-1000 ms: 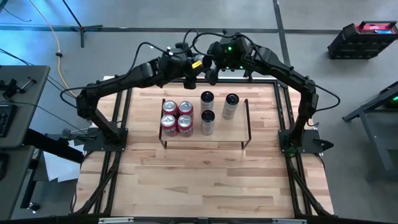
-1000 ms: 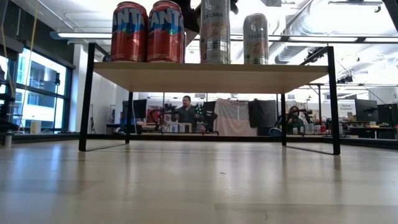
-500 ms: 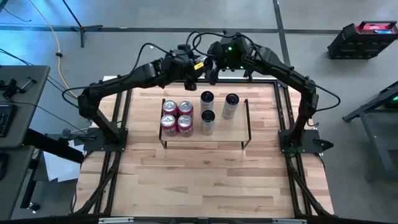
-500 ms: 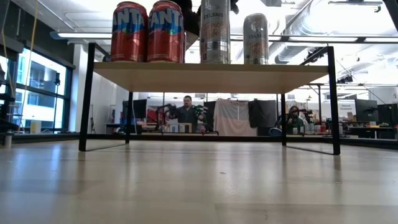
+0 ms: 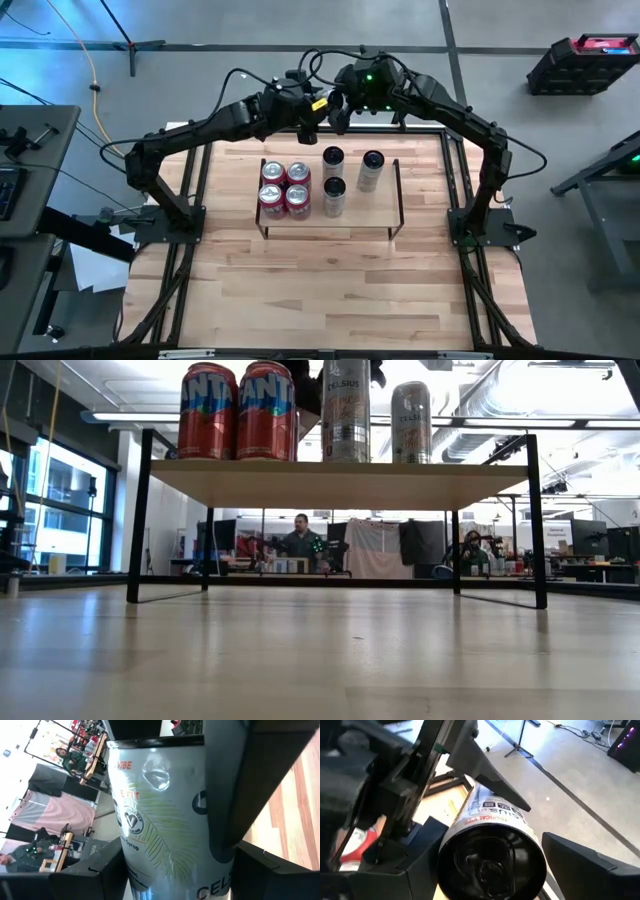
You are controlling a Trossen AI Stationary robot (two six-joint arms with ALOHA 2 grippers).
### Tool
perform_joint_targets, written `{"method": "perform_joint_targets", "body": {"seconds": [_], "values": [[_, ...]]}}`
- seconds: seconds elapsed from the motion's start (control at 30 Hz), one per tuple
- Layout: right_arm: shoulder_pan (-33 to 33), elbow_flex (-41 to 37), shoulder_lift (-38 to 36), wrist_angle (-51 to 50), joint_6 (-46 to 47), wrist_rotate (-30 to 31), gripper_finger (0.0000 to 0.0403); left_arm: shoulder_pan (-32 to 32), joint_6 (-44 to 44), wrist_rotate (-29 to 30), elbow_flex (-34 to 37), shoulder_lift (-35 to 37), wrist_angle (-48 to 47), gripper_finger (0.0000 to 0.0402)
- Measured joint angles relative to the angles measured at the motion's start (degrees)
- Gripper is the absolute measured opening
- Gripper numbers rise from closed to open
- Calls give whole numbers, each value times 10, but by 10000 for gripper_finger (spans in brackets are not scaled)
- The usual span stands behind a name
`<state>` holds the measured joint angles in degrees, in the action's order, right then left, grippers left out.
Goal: Place canned beverage on shelf
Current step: Put the white yellow soda can on the shelf aligned with the other white yellow soda can
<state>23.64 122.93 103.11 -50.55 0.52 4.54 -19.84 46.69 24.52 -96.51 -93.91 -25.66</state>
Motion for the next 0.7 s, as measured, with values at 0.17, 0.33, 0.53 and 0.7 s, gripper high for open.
{"method": "perform_joint_targets", "body": {"seconds": [0.17,0.33,0.53,0.7], "values": [[0,0,1,15,31,-2,313,0,-1,-1,0,0,3,252],[0,0,1,19,57,-12,306,1,-1,-3,0,0,1,252],[0,0,1,10,59,-17,289,1,0,-2,0,0,-1,252],[0,0,1,3,72,-18,283,1,7,0,0,0,-1,252]]}}
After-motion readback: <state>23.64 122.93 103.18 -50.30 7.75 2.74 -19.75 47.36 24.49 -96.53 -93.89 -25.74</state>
